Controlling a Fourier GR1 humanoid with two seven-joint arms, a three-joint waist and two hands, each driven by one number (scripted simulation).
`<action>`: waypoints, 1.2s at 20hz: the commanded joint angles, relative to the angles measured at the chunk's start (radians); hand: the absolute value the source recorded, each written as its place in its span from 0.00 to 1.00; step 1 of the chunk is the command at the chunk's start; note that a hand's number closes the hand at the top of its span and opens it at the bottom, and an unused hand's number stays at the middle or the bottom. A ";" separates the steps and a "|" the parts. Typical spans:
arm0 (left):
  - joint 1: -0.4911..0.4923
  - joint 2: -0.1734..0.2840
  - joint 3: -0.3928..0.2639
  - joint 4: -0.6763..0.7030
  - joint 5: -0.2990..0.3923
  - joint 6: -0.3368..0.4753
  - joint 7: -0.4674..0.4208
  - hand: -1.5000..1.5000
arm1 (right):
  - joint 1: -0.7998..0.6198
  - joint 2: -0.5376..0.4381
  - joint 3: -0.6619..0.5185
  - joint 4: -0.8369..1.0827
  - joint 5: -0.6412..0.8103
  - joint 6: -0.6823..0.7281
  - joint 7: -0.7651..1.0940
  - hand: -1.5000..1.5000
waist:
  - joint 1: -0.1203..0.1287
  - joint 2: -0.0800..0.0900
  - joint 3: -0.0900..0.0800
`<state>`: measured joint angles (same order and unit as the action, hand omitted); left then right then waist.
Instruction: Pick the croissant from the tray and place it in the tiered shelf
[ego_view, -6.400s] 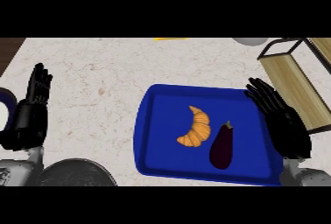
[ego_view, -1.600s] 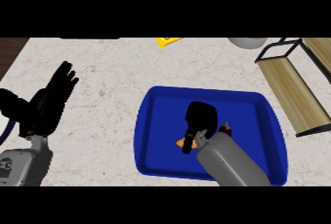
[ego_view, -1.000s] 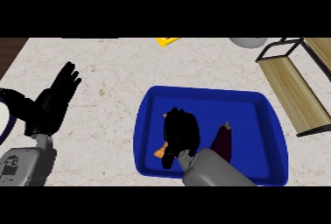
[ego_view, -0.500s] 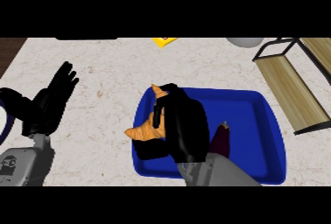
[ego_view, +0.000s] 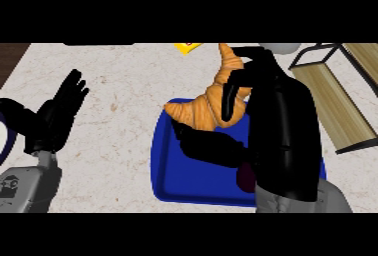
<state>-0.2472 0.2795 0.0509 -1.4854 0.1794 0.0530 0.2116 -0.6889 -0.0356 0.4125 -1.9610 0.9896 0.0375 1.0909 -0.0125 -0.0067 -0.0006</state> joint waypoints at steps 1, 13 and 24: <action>0.001 -0.003 0.006 0.033 -0.019 -0.004 -0.047 0.50 | -0.063 -0.058 -0.116 -0.063 0.032 0.146 0.113 1.00 | -0.002 0.002 0.000; 0.011 -0.005 0.030 0.024 0.002 -0.027 -0.045 0.50 | -0.062 -0.266 -0.527 0.011 -0.149 0.263 -0.027 1.00 | 0.006 0.007 0.000; 0.032 -0.048 0.009 0.033 -0.032 -0.032 -0.070 0.50 | 0.196 -0.385 -0.845 -0.041 -0.354 0.233 -0.256 1.00 | 0.005 0.006 0.001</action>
<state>-0.2473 0.2617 0.0681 -1.4844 0.1596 0.0323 0.2069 -0.5993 -0.4057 -0.3556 -1.9864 0.6855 0.2794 0.8987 -0.0072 -0.0015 0.0002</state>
